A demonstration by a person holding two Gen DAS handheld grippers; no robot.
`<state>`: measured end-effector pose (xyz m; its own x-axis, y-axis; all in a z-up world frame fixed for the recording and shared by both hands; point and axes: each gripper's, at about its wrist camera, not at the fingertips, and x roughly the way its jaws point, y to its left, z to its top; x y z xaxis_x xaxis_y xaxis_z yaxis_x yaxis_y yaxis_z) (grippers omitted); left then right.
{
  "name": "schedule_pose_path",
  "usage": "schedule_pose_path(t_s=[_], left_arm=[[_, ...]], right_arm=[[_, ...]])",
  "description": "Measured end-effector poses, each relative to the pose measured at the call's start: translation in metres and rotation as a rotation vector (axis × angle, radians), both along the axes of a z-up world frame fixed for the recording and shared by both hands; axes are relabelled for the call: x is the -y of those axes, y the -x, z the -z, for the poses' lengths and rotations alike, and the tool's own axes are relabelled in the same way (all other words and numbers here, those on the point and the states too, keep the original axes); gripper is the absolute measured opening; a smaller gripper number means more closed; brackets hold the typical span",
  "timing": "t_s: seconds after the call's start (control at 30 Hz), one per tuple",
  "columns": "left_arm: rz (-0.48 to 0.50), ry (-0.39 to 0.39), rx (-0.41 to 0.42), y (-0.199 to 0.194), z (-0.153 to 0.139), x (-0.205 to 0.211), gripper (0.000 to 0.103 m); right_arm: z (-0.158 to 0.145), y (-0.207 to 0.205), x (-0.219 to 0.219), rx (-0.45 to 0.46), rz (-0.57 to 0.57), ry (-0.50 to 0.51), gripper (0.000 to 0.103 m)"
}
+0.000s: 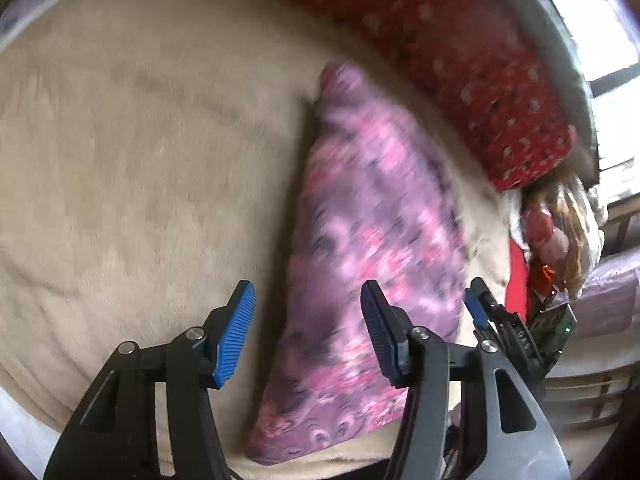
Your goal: Fold small clothes
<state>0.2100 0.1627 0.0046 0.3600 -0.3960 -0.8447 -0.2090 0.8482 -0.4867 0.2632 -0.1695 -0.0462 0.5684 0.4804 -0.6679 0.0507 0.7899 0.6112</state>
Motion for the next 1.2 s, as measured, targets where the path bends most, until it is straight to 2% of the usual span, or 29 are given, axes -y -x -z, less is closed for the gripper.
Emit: schedule_pose_path(t_s=[0.07,0.13,0.2,0.23,0.3,0.33,0.37,0.43,0.5,0.53,0.6,0.67,0.73,0.77,0.8,0.9,1.0,1.07,1.1,1.13,1.17,1.2], left_arm=[[0.031,-0.023,0.053,-0.007,-0.013,0.014,0.054],[0.078,-0.101,0.085,-0.017,-0.017,0.034,0.055],[0.113,-0.180,0.067,-0.032,-0.004,0.054,0.055],[0.120,-0.205,0.049,-0.039,0.005,0.058,0.055],[0.121,-0.308,0.014,-0.051,0.026,0.067,0.056],[0.135,-0.365,0.001,-0.057,0.036,0.072,0.069],[0.144,-0.395,-0.001,-0.060,0.041,0.074,0.074],[0.140,-0.356,-0.021,-0.063,0.040,0.067,0.075],[0.113,-0.296,-0.034,-0.059,0.032,0.055,0.075],[0.107,-0.277,-0.021,-0.054,0.027,0.050,0.075],[0.108,-0.284,0.011,-0.038,0.020,0.048,0.075],[0.114,-0.312,0.011,-0.028,0.025,0.053,0.075],[0.151,-0.354,-0.027,-0.025,0.047,0.065,0.078],[0.151,-0.364,-0.033,-0.024,0.051,0.067,0.078],[0.141,-0.363,-0.029,-0.021,0.048,0.067,0.077],[0.154,-0.366,0.009,-0.003,0.028,0.071,0.076],[0.180,-0.412,0.038,0.020,0.023,0.079,0.076],[0.204,-0.423,-0.006,0.027,0.041,0.081,0.077],[0.212,-0.417,-0.058,0.028,0.056,0.083,0.077],[0.206,-0.408,-0.081,0.030,0.065,0.083,0.080],[0.187,-0.409,-0.072,0.031,0.067,0.082,0.083],[0.172,-0.420,-0.053,0.033,0.066,0.082,0.085]], right_arm=[[-0.016,-0.003,-0.001,0.075,-0.007,-0.026,0.042],[-0.027,-0.007,-0.016,0.122,-0.064,0.021,0.042],[-0.030,-0.015,-0.038,0.156,-0.133,0.086,0.041],[-0.028,-0.017,-0.045,0.156,-0.148,0.100,0.040],[-0.010,-0.029,-0.058,0.121,-0.178,0.173,0.037],[0.004,-0.037,-0.062,0.081,-0.194,0.223,0.036],[0.016,-0.042,-0.065,0.043,-0.211,0.252,0.037],[0.020,-0.050,-0.056,0.036,-0.198,0.214,0.040],[0.013,-0.051,-0.046,0.003,-0.164,0.178,0.038],[0.006,-0.048,-0.042,-0.002,-0.158,0.161,0.042],[-0.008,-0.029,-0.038,0.037,-0.184,0.106,0.042],[-0.013,-0.007,-0.039,0.064,-0.201,0.087,0.042],[0.002,0.004,-0.046,0.033,-0.232,0.133,0.045],[0.017,0.005,-0.054,-0.015,-0.264,0.202,0.049],[0.022,0.008,-0.054,-0.013,-0.261,0.201,0.050],[0.009,0.015,-0.042,-0.058,-0.203,0.153,0.054],[-0.011,0.042,-0.043,-0.009,-0.244,0.206,0.056],[-0.004,0.059,-0.051,-0.022,-0.261,0.336,0.064],[0.005,0.068,-0.051,-0.051,-0.258,0.390,0.072],[0.016,0.072,-0.052,-0.090,-0.253,0.413,0.080],[0.025,0.076,-0.051,-0.114,-0.237,0.394,0.081],[0.025,0.081,-0.050,-0.093,-0.219,0.388,0.082]])
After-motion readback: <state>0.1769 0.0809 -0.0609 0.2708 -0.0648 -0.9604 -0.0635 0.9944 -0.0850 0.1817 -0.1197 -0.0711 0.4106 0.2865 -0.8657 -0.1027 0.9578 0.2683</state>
